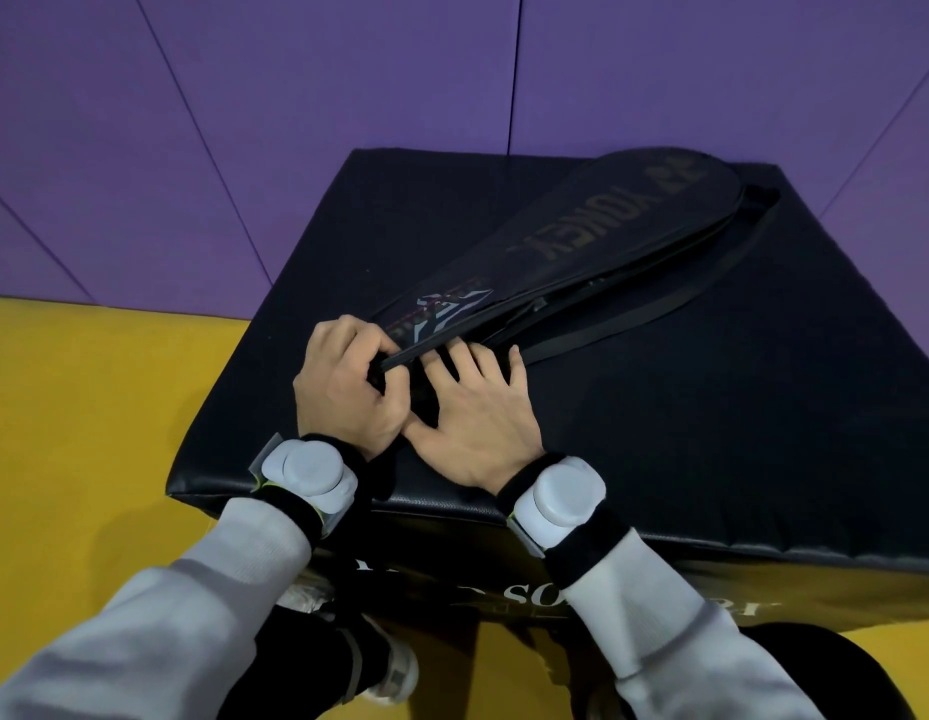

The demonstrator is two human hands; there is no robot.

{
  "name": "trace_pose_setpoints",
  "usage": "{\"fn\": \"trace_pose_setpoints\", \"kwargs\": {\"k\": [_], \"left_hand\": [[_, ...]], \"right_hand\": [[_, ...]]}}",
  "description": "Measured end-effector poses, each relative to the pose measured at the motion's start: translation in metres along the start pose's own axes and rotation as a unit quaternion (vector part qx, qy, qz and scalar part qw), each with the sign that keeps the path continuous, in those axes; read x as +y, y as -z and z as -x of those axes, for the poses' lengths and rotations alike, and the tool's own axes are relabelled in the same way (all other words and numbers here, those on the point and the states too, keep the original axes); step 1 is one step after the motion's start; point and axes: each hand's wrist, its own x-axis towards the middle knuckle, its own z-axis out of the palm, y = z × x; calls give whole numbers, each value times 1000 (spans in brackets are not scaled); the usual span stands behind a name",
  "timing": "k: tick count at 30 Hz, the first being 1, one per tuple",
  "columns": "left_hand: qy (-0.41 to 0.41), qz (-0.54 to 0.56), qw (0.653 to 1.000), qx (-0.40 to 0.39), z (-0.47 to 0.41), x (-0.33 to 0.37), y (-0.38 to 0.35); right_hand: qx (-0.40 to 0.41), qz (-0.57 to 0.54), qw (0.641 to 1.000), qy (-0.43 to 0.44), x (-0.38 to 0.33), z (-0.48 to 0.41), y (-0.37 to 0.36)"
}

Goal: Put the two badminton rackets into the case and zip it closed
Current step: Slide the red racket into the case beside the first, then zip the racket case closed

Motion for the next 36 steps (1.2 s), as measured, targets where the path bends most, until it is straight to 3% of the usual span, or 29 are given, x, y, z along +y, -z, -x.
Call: {"fn": "trace_pose_setpoints", "kwargs": {"k": [7,13,20,26,36], "left_hand": [[18,41,999,-23,-2,-3,0],[20,186,982,17,-4,-9,2],[40,226,973,-11,-5,-14,1],[193,292,927,133,-13,-16,1],[340,326,876,108,-16,-33,-3]], "right_hand": [[-14,-84,996,15,5,-4,7],[70,-158,985,26,4,-5,11],[124,-150,981,16,3,-4,9],[143,-145,979,-5,3,-4,7],[148,-158,976,5,1,-2,10]]}}
